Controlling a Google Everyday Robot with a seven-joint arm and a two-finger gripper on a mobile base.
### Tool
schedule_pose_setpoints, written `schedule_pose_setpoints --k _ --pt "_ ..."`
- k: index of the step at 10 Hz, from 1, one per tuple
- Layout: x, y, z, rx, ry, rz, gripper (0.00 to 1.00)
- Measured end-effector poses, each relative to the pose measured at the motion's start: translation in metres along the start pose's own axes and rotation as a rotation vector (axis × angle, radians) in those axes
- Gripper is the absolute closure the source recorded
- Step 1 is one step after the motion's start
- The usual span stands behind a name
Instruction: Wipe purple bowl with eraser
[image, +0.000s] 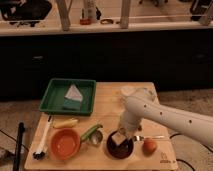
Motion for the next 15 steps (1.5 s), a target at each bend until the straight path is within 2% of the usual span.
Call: schedule_pose_setpoints --k 3,6,10,11,13,15 --pt "-0.041 -0.015 0.007 -0.013 -0.012 -0.122 0.98" --pt "-0.053 0.004 0.015 -0.048 -0.032 -0.158 0.98" --pt "-0.023 0.057 0.009 -0.079 -0.051 -0.109 0.98" --pt "-0.015 0.063 0.008 -0.079 -0.051 -0.091 0.98" --pt "0.005 0.061 0.005 -0.066 -0.041 -0.052 0.98" --pt "0.022 0.041 0.003 -0.043 -0.029 -0.038 0.98"
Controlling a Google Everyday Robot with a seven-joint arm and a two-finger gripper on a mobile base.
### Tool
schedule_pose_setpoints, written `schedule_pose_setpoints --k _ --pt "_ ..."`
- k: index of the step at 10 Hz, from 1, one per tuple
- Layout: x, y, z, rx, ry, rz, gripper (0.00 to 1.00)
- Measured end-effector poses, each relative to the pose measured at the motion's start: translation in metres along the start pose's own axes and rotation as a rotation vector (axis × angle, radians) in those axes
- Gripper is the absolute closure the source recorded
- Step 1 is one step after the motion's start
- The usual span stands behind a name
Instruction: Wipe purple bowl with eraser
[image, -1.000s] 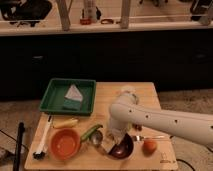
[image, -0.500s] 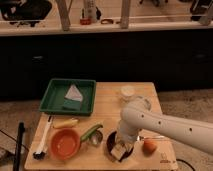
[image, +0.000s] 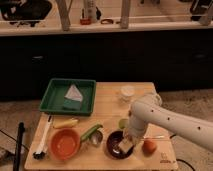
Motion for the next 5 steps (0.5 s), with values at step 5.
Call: schedule_pose_setpoints --k 5 --pt "-0.018 -0.041 -0.002 0.026 -0.004 -0.077 0.98"
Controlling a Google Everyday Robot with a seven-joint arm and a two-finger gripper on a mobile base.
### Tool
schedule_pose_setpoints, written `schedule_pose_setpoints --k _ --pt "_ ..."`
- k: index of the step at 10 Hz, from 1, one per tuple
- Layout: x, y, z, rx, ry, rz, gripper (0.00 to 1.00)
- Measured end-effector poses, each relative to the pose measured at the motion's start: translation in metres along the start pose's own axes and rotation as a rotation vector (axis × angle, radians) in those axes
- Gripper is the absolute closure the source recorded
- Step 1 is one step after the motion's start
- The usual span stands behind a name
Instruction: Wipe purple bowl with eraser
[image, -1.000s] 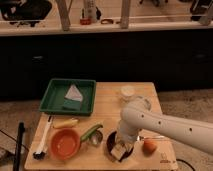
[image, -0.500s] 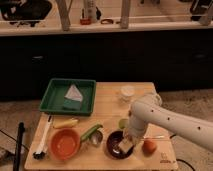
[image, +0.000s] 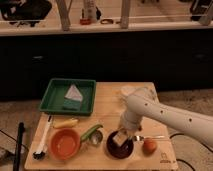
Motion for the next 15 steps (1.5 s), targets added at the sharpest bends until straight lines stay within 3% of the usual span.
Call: schedule_pose_setpoints --k 3,6,11,15 --pt "-0.041 -0.017 0.009 -0.018 -0.015 -0.114 0.98" --pt "-0.062 0.003 0.020 -0.061 -0.035 -0.172 0.98" --pt "-0.023 0.060 0.016 -0.105 -0.036 -0.077 0.98" --pt "0.015 0.041 0.010 -0.080 -0.021 -0.014 0.98"
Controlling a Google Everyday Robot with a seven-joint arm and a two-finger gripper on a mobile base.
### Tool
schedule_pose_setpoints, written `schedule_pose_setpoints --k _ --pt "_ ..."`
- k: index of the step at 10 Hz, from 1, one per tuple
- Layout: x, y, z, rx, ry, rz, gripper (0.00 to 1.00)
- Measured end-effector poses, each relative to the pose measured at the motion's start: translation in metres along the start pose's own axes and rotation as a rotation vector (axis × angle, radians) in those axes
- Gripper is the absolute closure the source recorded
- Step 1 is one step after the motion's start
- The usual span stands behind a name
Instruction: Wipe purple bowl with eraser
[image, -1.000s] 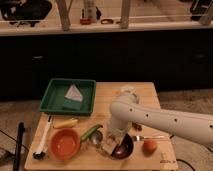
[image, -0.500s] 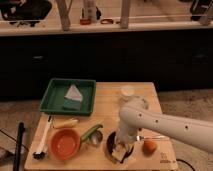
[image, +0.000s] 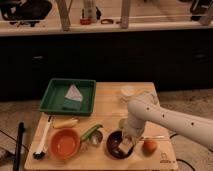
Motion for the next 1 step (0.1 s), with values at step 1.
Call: schedule_pose_setpoints --k 1 --pt "0.0072 -0.0095 -0.0020 0.010 0.000 0.002 0.98"
